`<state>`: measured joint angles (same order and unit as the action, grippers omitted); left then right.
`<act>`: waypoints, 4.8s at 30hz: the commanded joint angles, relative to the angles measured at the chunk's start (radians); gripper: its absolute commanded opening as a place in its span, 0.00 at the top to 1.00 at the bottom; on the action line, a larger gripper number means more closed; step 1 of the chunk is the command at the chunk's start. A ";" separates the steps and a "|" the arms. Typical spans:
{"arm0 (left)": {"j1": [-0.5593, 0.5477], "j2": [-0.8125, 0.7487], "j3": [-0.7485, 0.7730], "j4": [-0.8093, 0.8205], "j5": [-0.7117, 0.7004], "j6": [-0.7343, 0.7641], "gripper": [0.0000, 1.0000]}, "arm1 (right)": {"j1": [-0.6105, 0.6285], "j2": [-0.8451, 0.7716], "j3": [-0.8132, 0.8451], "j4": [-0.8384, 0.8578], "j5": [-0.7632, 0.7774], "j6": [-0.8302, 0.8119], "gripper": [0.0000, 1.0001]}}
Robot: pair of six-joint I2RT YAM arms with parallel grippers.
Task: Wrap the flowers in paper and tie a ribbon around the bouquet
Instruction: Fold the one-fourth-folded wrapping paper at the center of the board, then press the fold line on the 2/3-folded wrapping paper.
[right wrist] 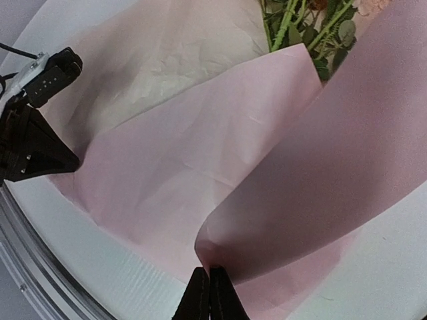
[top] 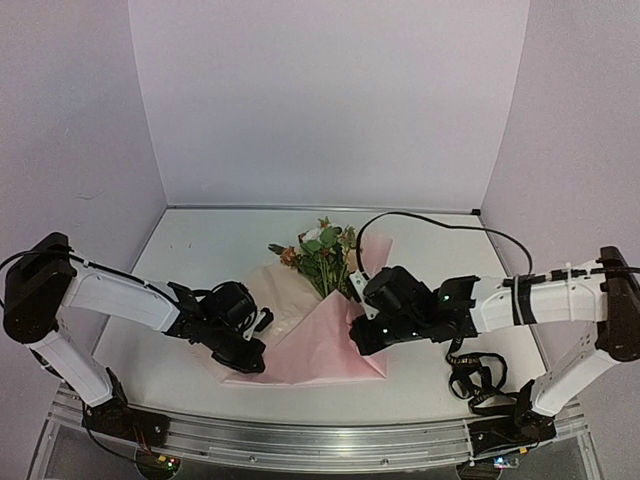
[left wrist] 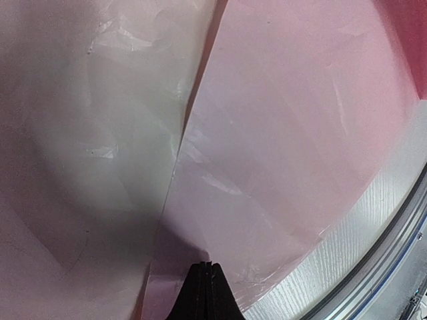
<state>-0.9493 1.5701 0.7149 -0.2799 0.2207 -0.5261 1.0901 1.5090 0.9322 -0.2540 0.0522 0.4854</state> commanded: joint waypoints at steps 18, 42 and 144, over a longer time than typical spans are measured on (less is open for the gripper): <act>0.189 0.027 0.346 0.023 0.166 0.090 0.48 | -0.007 0.261 0.080 0.281 -0.163 0.132 1.00; 0.280 0.328 0.468 0.124 0.386 0.109 0.49 | -0.042 0.246 0.030 0.286 -0.310 0.143 1.00; -0.106 0.435 0.407 0.016 0.076 0.009 0.90 | -0.423 0.334 -0.260 0.748 -0.280 0.728 0.89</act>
<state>-1.0550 1.9648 1.1328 -0.1514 0.3508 -0.5465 0.7216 1.7874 0.6234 0.5102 -0.2639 1.1950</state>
